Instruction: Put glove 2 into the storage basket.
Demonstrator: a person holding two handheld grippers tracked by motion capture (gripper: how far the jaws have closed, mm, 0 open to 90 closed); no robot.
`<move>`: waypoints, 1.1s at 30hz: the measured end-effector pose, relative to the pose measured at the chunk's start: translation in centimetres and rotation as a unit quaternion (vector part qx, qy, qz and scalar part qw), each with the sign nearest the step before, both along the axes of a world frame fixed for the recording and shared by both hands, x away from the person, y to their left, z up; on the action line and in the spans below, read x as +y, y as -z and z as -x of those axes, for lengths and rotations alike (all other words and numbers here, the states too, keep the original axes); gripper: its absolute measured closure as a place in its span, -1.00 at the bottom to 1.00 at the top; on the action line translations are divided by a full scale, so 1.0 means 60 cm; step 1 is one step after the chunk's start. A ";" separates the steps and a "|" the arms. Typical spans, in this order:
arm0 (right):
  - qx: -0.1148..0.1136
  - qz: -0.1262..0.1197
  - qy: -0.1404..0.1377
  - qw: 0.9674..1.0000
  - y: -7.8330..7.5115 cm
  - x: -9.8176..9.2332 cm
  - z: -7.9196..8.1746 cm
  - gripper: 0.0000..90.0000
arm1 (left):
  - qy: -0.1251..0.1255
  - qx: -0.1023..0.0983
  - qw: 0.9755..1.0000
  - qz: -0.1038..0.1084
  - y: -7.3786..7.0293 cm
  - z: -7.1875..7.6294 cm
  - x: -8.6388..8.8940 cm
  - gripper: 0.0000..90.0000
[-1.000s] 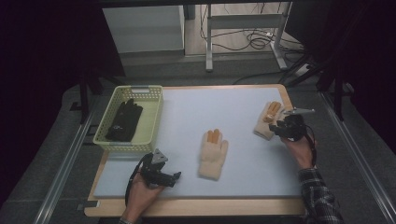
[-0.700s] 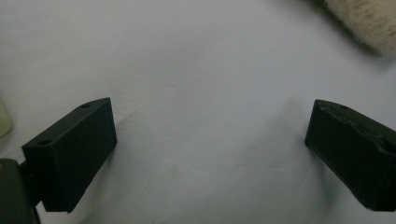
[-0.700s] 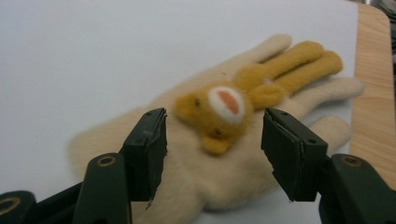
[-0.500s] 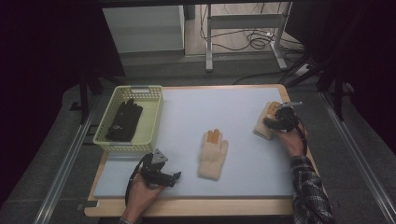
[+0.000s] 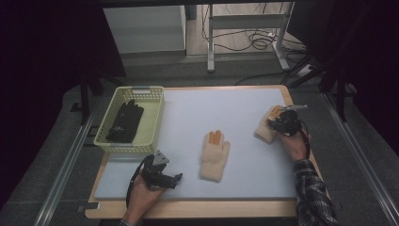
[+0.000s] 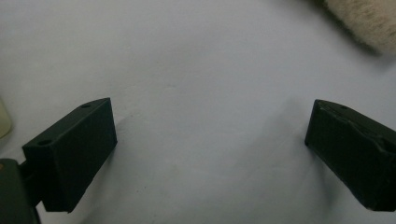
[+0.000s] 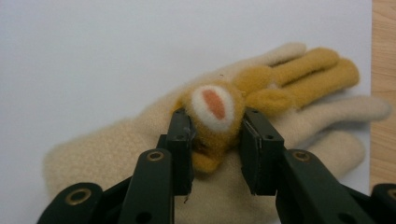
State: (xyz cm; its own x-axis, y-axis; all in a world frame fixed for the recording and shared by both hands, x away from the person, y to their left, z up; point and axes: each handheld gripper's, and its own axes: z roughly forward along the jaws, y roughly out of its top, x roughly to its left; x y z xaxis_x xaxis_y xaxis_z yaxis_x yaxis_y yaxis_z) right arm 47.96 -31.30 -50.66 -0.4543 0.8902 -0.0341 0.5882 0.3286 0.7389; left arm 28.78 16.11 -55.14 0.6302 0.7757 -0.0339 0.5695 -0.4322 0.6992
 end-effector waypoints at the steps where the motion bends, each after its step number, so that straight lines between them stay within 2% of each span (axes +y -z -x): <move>1: -0.001 -0.005 -0.001 1.000 -0.002 0.000 0.004 0.47 | 0.000 0.000 1.000 0.000 0.000 0.000 0.000 -0.94; 9: -0.006 -0.043 -0.028 0.999 -0.034 0.006 0.058 0.47 | -0.001 0.000 1.000 0.001 0.000 0.000 0.000 -0.94; 15: -0.017 -0.051 -0.069 0.996 -0.068 0.029 0.110 0.46 | 0.000 0.000 1.000 0.000 0.000 0.000 0.000 -0.94; 19: -0.023 -0.060 -0.098 0.993 -0.088 0.052 0.144 0.46 | 0.000 0.000 1.000 0.000 0.000 0.000 0.000 -0.94; 24: -0.023 -0.078 -0.133 0.988 -0.106 0.088 0.181 0.46 | -0.001 -0.001 1.000 0.001 0.000 0.000 0.000 -0.94; 30: -0.017 -0.091 -0.175 0.980 -0.114 0.146 0.214 0.45 | -0.001 -0.001 1.000 0.001 0.000 0.000 0.000 -0.95; 33: -0.010 -0.094 -0.189 0.977 -0.112 0.174 0.221 0.45 | -0.001 -0.001 1.000 0.001 0.000 0.000 0.000 -0.95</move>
